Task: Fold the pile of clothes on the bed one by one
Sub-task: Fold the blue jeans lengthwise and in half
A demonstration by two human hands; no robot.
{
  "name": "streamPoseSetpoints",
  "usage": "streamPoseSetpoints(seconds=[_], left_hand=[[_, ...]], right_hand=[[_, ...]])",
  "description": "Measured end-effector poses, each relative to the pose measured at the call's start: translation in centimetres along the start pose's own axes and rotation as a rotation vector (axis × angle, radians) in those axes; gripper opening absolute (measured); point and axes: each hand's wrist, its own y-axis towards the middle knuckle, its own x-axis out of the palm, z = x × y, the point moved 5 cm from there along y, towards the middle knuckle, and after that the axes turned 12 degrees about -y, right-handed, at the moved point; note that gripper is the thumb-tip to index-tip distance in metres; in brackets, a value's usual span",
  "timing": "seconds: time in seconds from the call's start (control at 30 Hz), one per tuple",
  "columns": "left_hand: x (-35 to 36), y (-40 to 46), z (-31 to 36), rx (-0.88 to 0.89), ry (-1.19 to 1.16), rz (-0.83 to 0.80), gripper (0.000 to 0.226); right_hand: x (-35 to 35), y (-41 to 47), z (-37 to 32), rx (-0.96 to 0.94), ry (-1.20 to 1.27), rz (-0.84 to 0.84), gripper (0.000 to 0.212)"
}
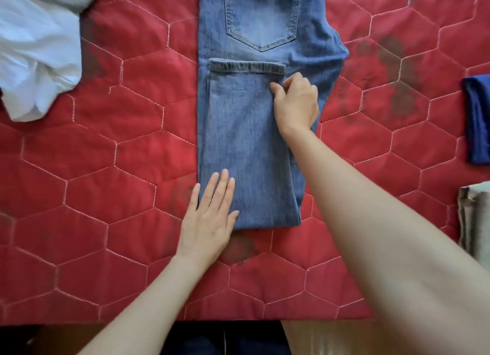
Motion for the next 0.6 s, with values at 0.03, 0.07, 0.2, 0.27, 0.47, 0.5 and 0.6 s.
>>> streamPoseSetpoints(seconds=[0.03, 0.07, 0.2, 0.27, 0.47, 0.5, 0.6], left_hand=[[0.5, -0.3, -0.6, -0.007, 0.002, 0.004, 0.06], [0.9, -0.3, -0.9, -0.005, 0.001, 0.014, 0.06], [1.4, 0.0, -0.7, -0.003, -0.015, 0.053, 0.061], [1.4, -0.1, -0.8, 0.0, -0.012, 0.062, 0.061], [1.4, -0.2, -0.7, 0.019, -0.018, 0.063, 0.058], [1.3, -0.2, -0.8, 0.024, -0.03, 0.072, 0.059], [1.1, -0.1, -1.1, 0.038, -0.074, 0.091, 0.058]], right_hand=[[0.1, 0.0, 0.0, 0.005, 0.006, -0.004, 0.032], [0.0, 0.1, 0.0, 0.015, 0.019, -0.01, 0.032], [-1.3, -0.9, -0.4, 0.074, -0.005, -0.018, 0.033], [-2.5, -3.1, -0.5, 0.043, -0.092, 0.064, 0.039], [-0.5, -18.1, -2.5, -0.483, 0.128, 0.229, 0.042], [0.8, -19.4, -1.3, -0.49, 0.04, 0.179, 0.044], [4.3, -21.5, 5.7, -0.434, -0.295, 0.07, 0.05]])
